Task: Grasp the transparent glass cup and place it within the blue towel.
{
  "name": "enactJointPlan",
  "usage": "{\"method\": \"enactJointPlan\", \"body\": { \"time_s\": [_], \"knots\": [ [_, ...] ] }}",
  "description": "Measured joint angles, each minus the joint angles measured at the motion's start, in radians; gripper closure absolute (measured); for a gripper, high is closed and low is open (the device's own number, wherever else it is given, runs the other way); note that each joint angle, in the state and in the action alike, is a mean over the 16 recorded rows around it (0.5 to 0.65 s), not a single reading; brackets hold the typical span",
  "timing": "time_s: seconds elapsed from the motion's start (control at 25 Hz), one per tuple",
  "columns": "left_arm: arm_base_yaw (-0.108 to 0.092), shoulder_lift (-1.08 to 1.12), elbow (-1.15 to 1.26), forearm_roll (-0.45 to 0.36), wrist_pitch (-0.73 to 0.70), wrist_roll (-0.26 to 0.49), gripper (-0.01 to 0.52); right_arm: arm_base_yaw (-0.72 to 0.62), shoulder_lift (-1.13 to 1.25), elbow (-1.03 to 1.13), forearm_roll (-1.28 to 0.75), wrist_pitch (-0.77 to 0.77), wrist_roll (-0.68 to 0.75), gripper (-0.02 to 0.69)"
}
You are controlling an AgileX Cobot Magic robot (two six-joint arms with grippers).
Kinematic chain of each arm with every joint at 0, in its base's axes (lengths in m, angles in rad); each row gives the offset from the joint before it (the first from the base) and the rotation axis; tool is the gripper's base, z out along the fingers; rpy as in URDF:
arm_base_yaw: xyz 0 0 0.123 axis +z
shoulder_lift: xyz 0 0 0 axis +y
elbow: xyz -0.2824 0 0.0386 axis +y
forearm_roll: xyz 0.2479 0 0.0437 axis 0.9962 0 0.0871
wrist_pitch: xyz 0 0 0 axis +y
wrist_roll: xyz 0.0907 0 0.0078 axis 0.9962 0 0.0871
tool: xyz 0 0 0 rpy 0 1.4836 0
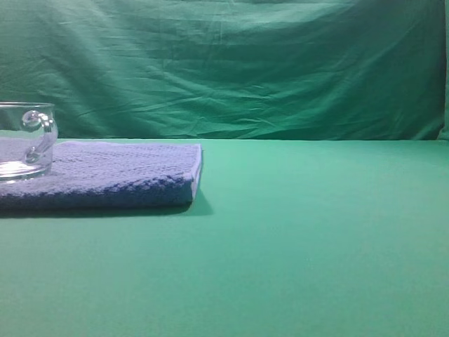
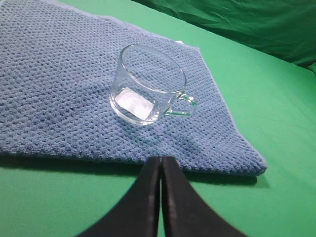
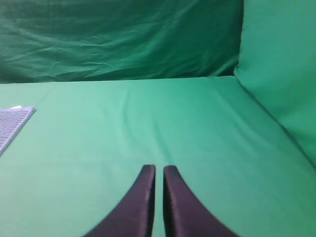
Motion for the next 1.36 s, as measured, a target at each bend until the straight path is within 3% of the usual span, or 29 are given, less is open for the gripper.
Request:
{"method": "enactJointPlan", "body": {
  "time_s": [1.36],
  "knots": [
    [0.000, 0.000, 0.000, 0.000, 0.000, 0.000, 0.514, -0.010, -0.006, 0.036, 0.010, 0.015, -0.040, 0.615]
  ]
}}
